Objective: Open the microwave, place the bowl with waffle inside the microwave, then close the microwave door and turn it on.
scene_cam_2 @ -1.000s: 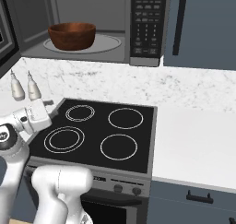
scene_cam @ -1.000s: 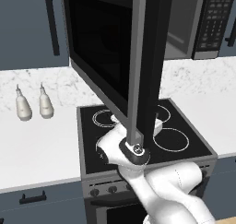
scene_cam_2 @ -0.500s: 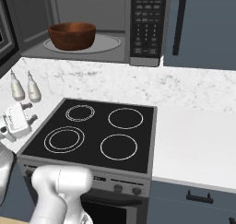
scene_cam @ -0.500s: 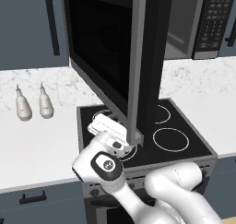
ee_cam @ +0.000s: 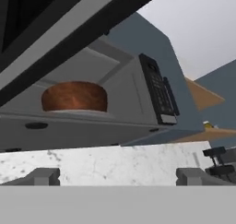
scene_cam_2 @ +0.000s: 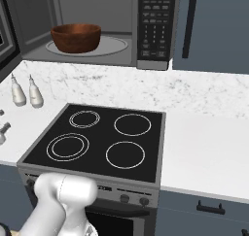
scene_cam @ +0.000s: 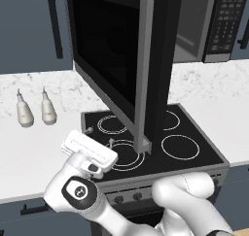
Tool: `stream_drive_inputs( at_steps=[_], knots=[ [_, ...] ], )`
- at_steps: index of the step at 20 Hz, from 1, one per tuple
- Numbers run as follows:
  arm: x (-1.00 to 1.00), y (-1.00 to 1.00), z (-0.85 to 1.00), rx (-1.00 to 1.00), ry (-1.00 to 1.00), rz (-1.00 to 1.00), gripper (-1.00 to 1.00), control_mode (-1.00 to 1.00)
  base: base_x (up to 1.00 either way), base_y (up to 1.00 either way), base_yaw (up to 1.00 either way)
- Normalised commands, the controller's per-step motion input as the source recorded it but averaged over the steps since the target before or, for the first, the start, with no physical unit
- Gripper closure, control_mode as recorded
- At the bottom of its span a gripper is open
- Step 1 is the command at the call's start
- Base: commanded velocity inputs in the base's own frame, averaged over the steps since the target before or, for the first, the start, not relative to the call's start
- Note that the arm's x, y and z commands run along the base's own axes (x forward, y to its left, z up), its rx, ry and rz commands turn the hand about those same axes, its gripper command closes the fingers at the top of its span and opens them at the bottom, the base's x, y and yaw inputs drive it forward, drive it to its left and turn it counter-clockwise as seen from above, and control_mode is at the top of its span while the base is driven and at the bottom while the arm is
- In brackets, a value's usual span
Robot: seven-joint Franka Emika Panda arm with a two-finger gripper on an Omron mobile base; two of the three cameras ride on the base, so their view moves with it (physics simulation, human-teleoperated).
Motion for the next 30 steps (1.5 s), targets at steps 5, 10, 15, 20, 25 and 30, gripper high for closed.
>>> stream_drive_inputs(
  at_steps=[5,10,15,20,25,30],
  knots=[
    [-0.20,0.37,0.24,0.00,-0.20,0.02,-1.00,-1.00,0.00,0.00,0.00],
    [-0.39,0.02,0.52,0.10,-0.30,0.04,-1.00,-1.00,0.00,0.00,0.00],
    [-0.50,0.00,0.57,0.16,-0.31,0.08,-1.00,-1.00,0.00,0.00,0.00],
    [-0.17,0.00,0.53,0.17,-0.24,0.08,-1.00,-1.00,0.00,0.00,0.00],
    [-0.01,-0.04,0.35,0.16,-0.20,0.13,-1.00,-1.00,0.00,0.00,0.00],
    [0.00,-0.21,0.13,0.22,-0.15,0.18,-1.00,-1.00,0.00,0.00,0.00]
  ],
)
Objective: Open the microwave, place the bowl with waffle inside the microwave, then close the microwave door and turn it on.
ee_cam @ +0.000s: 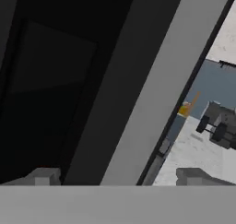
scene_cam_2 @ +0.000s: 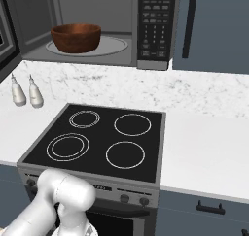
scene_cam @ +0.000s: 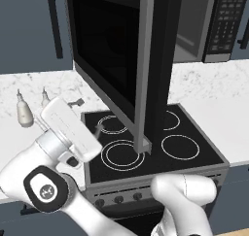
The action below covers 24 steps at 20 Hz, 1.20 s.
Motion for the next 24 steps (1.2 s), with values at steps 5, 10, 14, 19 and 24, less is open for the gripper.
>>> stream_drive_inputs(
  at_steps=[5,10,14,19,24],
  knots=[
    [0.18,-0.34,0.00,0.31,-0.13,0.13,-1.00,-1.00,0.00,0.00,0.00],
    [0.58,-0.43,0.03,0.29,-0.05,0.07,-1.00,-1.00,0.00,0.00,0.00],
    [0.74,-0.47,0.03,0.27,-0.05,0.13,-1.00,-1.00,0.00,0.00,0.00],
    [0.70,-0.59,0.03,0.31,-0.14,0.20,-1.00,-1.00,0.00,0.00,0.00],
    [0.74,-0.65,0.00,0.31,-0.15,0.25,-1.00,-1.00,0.00,0.00,0.00]
  ],
)
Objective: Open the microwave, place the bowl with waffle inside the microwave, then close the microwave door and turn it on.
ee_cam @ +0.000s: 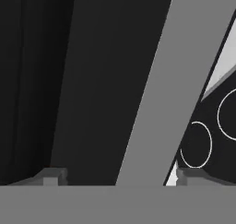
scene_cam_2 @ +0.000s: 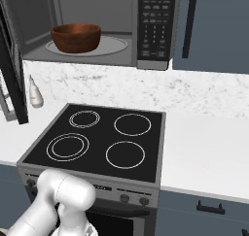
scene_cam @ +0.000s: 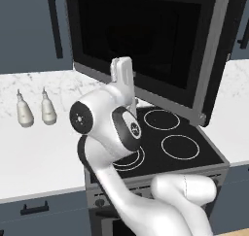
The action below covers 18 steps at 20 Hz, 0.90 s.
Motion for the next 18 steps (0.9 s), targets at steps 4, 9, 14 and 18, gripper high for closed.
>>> stream_drive_inputs(
  at_steps=[4,9,14,18],
  knots=[
    [0.94,-0.36,0.03,0.29,-0.10,0.25,-1.00,-1.00,0.00,0.00,0.00],
    [0.96,-0.18,0.04,0.26,-0.08,0.22,-1.00,-1.00,0.00,0.00,0.00],
    [0.97,-0.10,0.12,0.19,-0.05,0.19,-1.00,-1.00,0.00,0.00,0.00],
    [0.82,0.00,0.14,0.15,-0.03,0.16,-1.00,-1.00,0.00,0.00,0.00]
  ],
)
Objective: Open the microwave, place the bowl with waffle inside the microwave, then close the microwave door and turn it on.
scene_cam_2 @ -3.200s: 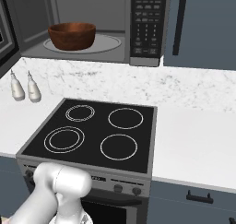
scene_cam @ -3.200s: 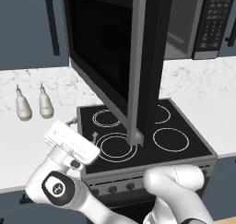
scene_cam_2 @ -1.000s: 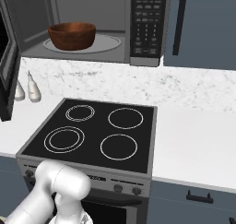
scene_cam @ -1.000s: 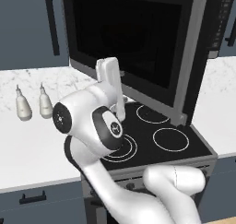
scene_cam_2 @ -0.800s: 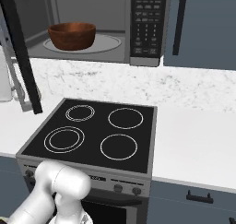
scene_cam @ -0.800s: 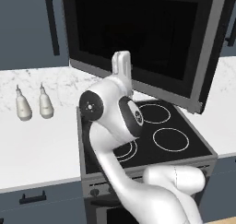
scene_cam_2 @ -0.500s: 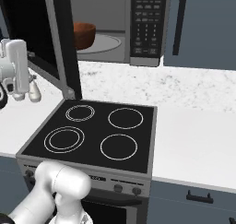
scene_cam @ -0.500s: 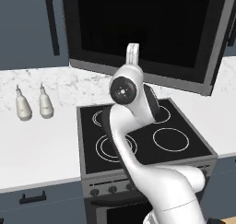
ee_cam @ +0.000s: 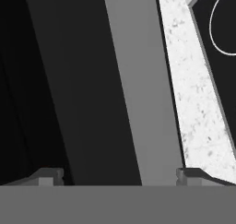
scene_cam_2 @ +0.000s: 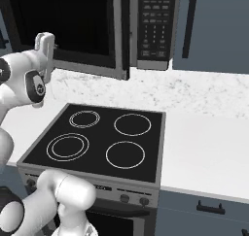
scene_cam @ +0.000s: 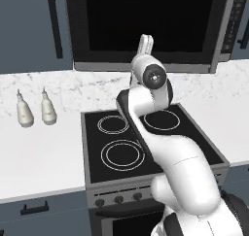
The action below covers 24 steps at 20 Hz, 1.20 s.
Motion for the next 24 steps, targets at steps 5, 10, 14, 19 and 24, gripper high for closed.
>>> stream_drive_inputs(
  at_steps=[5,10,14,19,24],
  knots=[
    [0.74,0.00,0.04,0.11,0.00,0.14,-1.00,-1.00,0.00,0.00,0.00],
    [0.70,0.00,0.00,0.08,0.00,0.13,-1.00,-1.00,0.00,0.00,0.00],
    [0.38,0.00,0.00,0.04,0.00,0.12,-1.00,-1.00,0.00,0.00,0.00],
    [-0.91,-0.54,0.02,0.01,-0.07,0.12,-1.00,-1.00,0.00,0.00,0.00],
    [-1.00,-0.86,0.01,0.00,-0.08,0.13,-1.00,-1.00,0.00,0.00,0.00]
  ],
)
